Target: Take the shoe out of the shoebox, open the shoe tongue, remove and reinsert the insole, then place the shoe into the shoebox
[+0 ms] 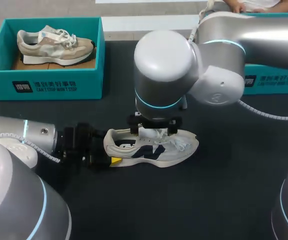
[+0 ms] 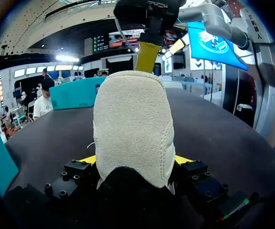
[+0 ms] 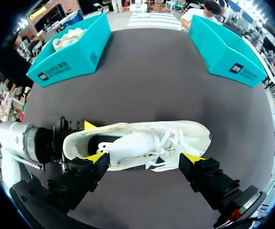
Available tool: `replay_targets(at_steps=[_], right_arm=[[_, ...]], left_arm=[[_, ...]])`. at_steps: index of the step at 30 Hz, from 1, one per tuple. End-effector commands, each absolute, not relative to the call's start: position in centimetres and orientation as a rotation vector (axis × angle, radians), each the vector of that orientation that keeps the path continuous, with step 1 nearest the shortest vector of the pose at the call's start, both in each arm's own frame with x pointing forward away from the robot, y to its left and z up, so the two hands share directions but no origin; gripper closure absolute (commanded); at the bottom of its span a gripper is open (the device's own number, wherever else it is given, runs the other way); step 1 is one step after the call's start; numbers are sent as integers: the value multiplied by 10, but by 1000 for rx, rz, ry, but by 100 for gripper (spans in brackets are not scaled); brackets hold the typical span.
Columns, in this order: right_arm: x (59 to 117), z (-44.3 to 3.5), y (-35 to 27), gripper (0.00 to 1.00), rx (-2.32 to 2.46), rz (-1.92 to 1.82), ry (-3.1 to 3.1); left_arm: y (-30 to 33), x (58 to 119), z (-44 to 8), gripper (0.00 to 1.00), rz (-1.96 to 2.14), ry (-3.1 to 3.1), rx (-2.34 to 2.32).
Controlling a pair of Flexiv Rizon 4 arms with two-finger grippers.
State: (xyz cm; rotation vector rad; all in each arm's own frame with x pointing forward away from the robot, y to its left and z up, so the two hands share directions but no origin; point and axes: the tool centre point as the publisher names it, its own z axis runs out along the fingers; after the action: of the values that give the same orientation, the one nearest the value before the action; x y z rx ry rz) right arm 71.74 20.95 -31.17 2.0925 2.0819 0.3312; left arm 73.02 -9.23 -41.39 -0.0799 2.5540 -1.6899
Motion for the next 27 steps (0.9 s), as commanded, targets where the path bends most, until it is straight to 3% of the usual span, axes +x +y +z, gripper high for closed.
replay_targets(at_steps=[1, 12, 27], right_arm=[[707, -320, 253, 0, 2144, 104, 1704], [707, -320, 253, 0, 2144, 104, 1704], [720, -353, 257, 0, 2256, -195, 1417]], left_arm=[[-94, 731, -414, 100, -1685, 2559, -80], [-94, 731, -414, 100, -1685, 2559, -80], [-94, 731, -414, 100, -1685, 2559, -80]])
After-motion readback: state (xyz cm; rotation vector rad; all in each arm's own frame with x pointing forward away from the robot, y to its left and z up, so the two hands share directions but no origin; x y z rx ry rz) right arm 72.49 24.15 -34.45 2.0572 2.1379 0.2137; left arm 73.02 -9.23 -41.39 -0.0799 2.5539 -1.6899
